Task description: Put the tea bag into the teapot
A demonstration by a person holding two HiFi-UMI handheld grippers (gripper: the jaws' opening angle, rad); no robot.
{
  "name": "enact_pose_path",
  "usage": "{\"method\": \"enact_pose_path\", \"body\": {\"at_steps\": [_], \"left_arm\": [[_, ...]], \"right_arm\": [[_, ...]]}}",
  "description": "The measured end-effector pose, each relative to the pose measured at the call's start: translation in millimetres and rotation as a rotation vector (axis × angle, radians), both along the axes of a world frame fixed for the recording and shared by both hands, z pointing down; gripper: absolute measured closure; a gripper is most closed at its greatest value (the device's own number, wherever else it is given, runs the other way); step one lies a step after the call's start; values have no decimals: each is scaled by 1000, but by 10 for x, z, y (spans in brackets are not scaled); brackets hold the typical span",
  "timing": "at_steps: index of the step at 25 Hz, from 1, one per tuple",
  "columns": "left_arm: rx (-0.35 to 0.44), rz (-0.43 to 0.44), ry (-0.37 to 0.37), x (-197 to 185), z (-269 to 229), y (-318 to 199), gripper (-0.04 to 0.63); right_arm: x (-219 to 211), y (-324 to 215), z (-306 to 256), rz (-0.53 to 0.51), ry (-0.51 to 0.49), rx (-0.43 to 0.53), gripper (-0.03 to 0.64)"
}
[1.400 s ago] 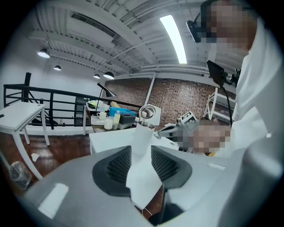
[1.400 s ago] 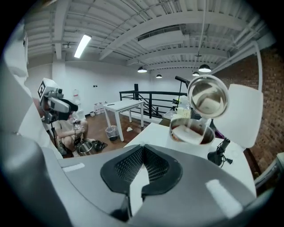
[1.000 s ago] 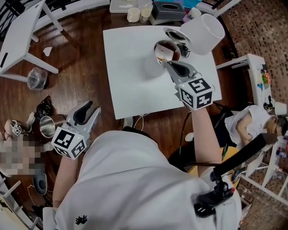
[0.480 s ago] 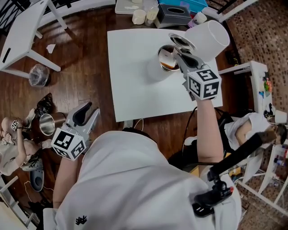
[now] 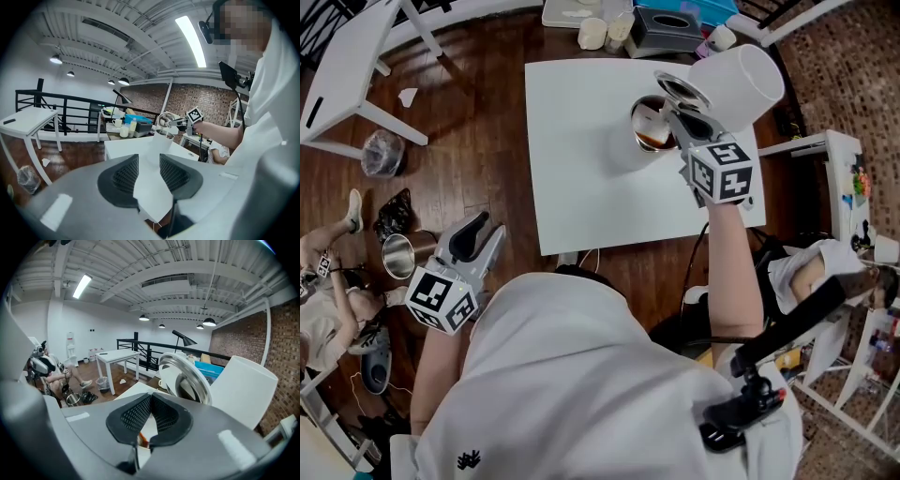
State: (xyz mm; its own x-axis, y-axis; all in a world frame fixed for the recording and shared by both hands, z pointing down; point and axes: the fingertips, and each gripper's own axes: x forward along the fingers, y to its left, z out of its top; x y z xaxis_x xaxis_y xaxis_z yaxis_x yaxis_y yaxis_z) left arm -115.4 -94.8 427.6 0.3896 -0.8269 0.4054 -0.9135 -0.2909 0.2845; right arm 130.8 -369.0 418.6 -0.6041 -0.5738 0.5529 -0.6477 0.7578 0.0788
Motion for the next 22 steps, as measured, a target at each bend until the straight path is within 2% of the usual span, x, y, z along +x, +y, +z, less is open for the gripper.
{"method": "enact_pose_path", "body": {"at_steps": [4,7,15,22], "left_arm": [[-4,1,0,15,-6,-19,474],[-6,-2,-1,0,-22,-19,474],[-4,-1,0,-31,-37,2,474],[6,35,8,-25,-69,65,474]], "right_arm": [[7,-43,28,8,0,6,599],[-9,-52,37,9,9,7,531],[-9,-7,-10,19,-3,12,528],[-2,192,-191,40,-13,41,529]]}}
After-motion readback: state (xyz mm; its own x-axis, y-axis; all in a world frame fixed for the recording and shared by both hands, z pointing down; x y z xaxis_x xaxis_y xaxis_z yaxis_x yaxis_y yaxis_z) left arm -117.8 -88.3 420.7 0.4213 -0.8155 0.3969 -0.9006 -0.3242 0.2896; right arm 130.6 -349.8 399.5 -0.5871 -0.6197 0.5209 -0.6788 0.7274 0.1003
